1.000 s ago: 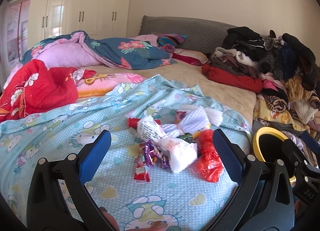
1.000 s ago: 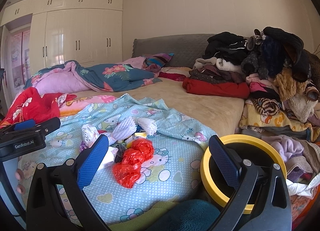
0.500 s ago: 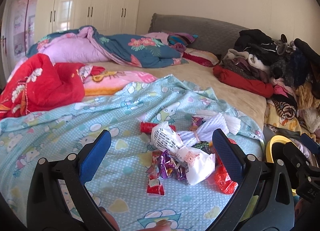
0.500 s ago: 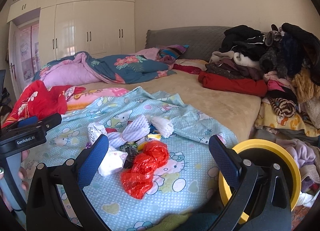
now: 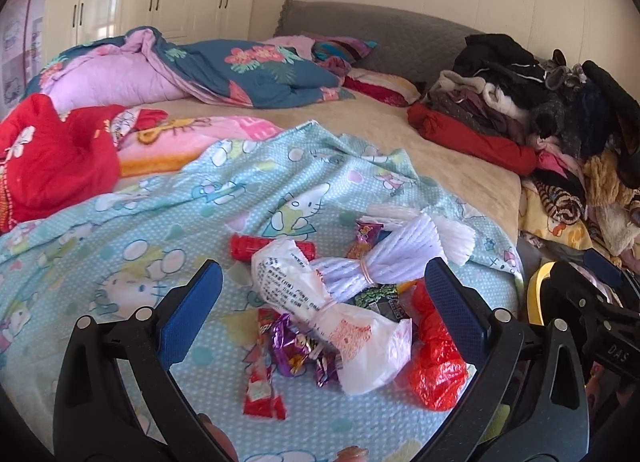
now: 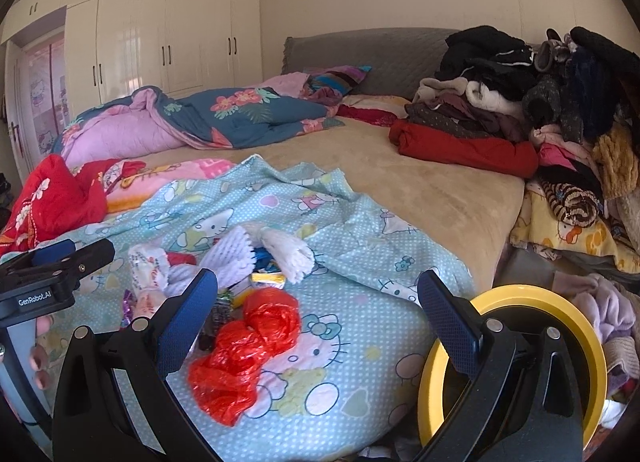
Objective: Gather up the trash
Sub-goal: 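Grasp the white printed plastic bag with the left tool while the right tool grasps the white plastic glove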
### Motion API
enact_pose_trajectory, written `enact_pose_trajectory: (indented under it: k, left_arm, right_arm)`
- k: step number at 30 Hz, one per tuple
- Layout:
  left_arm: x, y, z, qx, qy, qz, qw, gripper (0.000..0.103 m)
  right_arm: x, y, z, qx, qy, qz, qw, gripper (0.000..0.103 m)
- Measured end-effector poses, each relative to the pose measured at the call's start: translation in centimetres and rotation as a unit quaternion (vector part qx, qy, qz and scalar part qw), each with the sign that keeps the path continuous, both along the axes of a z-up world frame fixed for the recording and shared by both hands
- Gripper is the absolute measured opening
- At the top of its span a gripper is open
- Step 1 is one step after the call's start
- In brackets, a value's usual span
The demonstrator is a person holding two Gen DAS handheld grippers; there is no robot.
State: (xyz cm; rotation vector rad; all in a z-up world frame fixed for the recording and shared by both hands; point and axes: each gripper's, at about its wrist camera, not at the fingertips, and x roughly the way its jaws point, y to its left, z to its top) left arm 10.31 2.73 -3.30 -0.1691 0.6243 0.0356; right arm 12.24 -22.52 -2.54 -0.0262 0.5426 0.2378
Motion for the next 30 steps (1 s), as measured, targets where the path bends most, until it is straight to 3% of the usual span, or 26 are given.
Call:
enact_pose_trajectory:
  k: [6, 13, 19, 22, 24, 25, 27, 30]
  left_arm:
    - [2.5, 1.2, -0.6, -0.005, 0.011, 0.0, 0.9999, 0.093]
    - [5.0, 3.7, -2.6, -0.057, 0.045, -0.022, 0.9971, 0.093]
    - [6.9, 5.2, -4.9, -0.093, 0.076, -0.021, 0.9925, 0.093]
    - [7.7, 5.7, -6.0, -0.118, 0.097, -0.016, 0.9881, 0.093]
    - [8.1, 5.9, -6.5, -0.13, 0.105, -0.015, 0.9859, 0.093]
    - [8.2, 5.9, -6.7, -0.132, 0.107, -0.013, 0.9854, 0.093]
    - [8.3, 5.9, -7.0, -0.141, 0.109, -0.015, 0.9838, 0.092]
    - [8.4, 5.8, -7.3, -0.148, 0.115, -0.018, 0.982, 0.081]
  right_arm:
    - [3.4, -0.4, -1.1, 0.011, 0.028, 0.006, 1.0, 0.097]
    - [8.2, 0.1, -2.6, 0.042, 0.075, 0.024, 0.996, 0.097]
    - [11.8, 1.5, -4.2, 0.028, 0.107, 0.053, 0.992, 0.094]
    - [13.1, 2.3, -5.4, 0.017, 0.13, 0.07, 0.989, 0.081]
    - [13.5, 2.7, -6.1, 0.015, 0.14, 0.081, 0.987, 0.063]
    - [13.5, 2.8, -6.2, 0.017, 0.142, 0.086, 0.986, 0.058]
    - [13.4, 3.1, -6.4, 0.025, 0.145, 0.1, 0.984, 0.032]
    - [12.9, 3.3, -6.2, 0.019, 0.133, 0.108, 0.985, 0.017]
